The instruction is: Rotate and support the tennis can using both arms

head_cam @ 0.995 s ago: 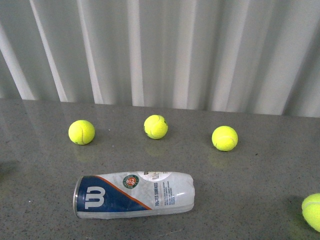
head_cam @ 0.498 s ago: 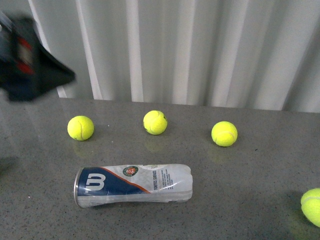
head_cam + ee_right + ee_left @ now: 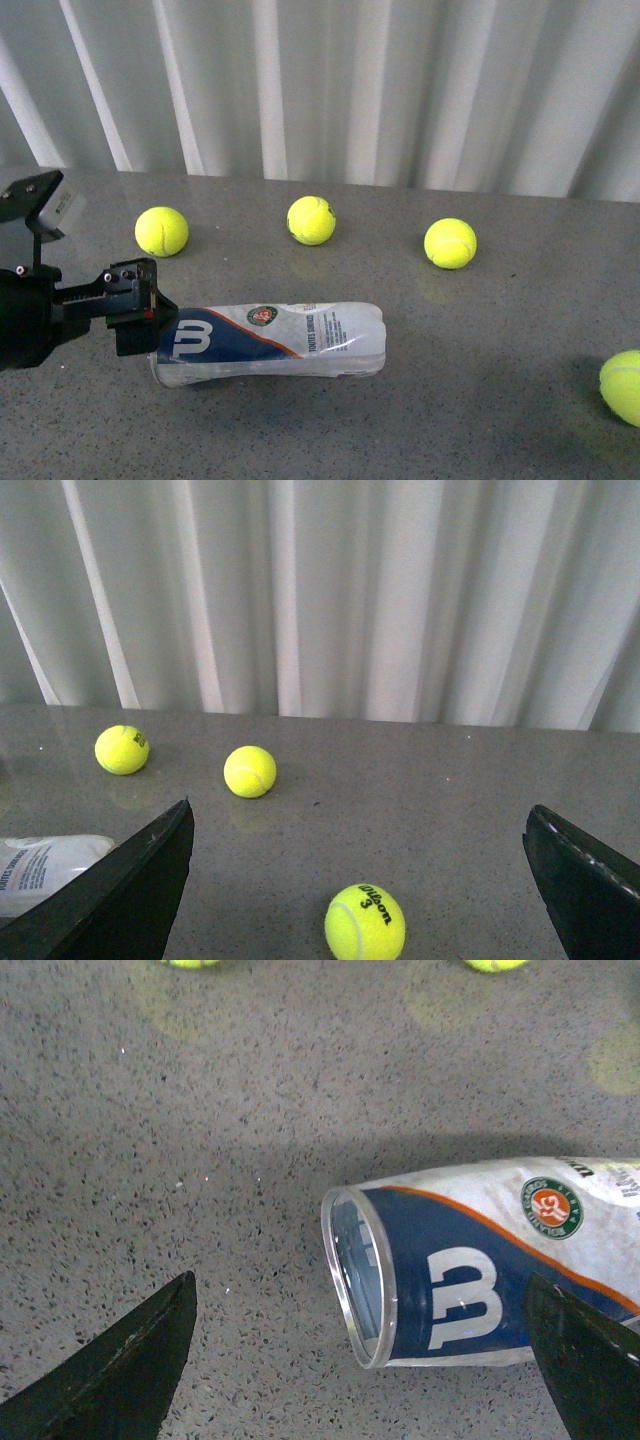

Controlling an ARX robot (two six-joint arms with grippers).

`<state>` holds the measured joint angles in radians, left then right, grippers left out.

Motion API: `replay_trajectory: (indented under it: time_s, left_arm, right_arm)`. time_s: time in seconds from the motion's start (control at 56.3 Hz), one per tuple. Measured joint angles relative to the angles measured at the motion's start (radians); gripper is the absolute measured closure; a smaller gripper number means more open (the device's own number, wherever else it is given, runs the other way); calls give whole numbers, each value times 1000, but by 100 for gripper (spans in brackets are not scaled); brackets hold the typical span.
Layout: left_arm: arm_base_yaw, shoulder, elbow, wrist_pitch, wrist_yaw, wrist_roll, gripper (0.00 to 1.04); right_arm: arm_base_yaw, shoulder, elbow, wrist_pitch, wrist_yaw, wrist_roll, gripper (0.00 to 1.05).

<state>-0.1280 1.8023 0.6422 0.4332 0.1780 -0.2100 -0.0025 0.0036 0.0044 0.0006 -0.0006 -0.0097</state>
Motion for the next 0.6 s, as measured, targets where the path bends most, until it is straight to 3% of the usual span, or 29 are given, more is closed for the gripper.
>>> replay_trajectory:
  time_s: [0.604]
  left_arm:
    - [-58,143,19,143,187,-375,7]
  right_arm:
    - [0,0,0,0,0,0,7]
